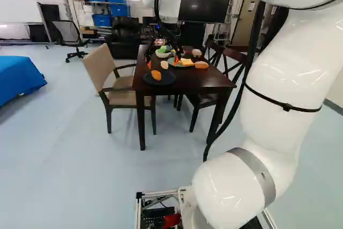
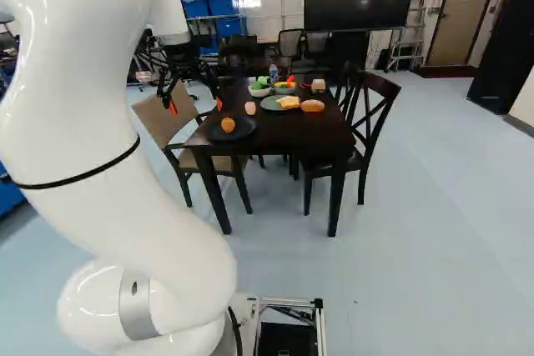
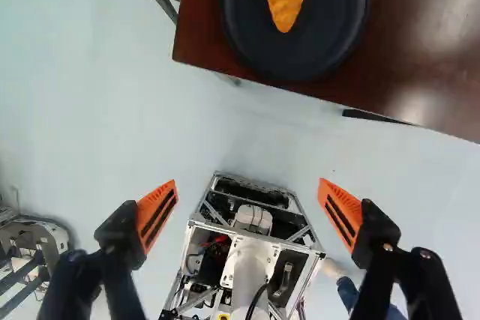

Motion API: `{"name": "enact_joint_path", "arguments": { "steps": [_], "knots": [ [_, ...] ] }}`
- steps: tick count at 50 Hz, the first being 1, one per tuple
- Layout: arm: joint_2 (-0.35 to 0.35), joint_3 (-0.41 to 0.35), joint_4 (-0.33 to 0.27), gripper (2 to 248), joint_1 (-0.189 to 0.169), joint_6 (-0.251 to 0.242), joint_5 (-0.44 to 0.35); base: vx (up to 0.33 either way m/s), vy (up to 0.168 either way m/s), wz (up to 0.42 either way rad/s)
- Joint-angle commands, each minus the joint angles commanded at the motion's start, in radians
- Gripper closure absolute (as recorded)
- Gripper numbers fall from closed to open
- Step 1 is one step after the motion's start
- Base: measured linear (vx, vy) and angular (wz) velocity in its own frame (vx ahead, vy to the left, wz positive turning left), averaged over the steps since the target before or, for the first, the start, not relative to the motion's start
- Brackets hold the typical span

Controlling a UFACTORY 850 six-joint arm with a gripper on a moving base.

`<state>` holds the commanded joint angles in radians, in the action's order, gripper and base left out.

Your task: Move the croissant to the empty plate

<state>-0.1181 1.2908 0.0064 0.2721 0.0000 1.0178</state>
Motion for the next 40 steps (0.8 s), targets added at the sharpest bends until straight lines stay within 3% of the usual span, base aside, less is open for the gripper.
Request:
{"name": "enact_joint_path", "arguments": {
  "steps": [40],
  "knots": [
    [0.03, -0.09, 0.0, 3, -0.02, 0.0, -0.142, 0.0, 0.0, 0.0]
  ]
}}
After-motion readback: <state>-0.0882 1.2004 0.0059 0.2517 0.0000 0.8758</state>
